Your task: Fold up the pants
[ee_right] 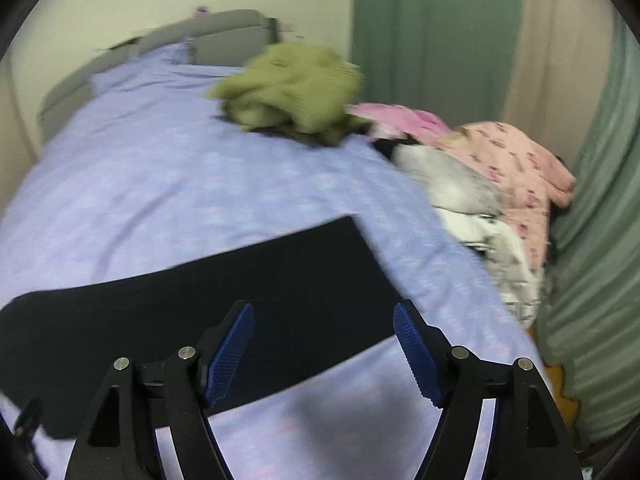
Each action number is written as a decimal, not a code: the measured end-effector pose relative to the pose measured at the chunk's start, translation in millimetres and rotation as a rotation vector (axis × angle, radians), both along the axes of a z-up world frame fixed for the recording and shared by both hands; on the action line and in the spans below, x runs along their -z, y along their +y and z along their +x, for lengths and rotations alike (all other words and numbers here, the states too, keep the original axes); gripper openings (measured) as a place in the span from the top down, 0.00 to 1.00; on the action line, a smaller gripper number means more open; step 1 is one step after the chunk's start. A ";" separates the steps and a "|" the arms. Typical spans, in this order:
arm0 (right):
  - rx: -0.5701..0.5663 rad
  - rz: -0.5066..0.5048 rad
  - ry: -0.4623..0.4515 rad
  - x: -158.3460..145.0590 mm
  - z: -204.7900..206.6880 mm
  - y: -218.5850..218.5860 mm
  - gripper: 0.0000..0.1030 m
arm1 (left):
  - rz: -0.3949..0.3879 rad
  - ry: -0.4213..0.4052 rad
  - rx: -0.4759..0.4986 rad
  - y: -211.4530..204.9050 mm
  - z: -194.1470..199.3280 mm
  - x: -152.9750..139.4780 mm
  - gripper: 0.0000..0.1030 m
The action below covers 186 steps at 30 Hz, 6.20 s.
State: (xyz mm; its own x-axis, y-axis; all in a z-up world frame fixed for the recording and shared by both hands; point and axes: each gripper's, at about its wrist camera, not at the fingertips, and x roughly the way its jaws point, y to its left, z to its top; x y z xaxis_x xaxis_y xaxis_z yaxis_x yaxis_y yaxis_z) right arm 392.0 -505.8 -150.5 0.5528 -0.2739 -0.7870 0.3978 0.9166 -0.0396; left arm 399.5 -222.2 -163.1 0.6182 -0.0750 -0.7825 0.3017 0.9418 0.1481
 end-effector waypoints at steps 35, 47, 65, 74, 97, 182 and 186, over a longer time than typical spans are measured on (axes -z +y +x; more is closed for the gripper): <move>-0.550 0.115 0.271 75.6 158.3 520.6 0.29 | -0.292 0.371 -0.308 473.3 232.2 158.2 0.28; -0.515 0.207 0.272 83.4 171.1 533.1 0.29 | -0.102 0.304 -0.319 434.9 264.8 165.2 0.62; -0.400 0.215 0.071 27.1 97.5 351.4 0.29 | -0.039 0.037 -0.192 337.8 127.4 7.0 0.13; -0.268 0.212 -0.047 -6.3 27.4 162.8 0.29 | -0.164 0.031 -0.024 138.9 61.2 -25.9 0.13; -0.061 0.485 0.014 139.6 24.8 -223.1 0.31 | -0.080 0.140 0.132 -255.2 59.5 52.1 0.13; -0.521 0.296 0.331 77.8 101.9 428.5 0.34 | -0.415 0.319 -0.600 433.5 46.5 87.6 0.13; -0.552 0.195 0.360 87.6 117.5 460.8 0.34 | -0.485 0.332 -0.651 457.4 42.5 112.7 0.13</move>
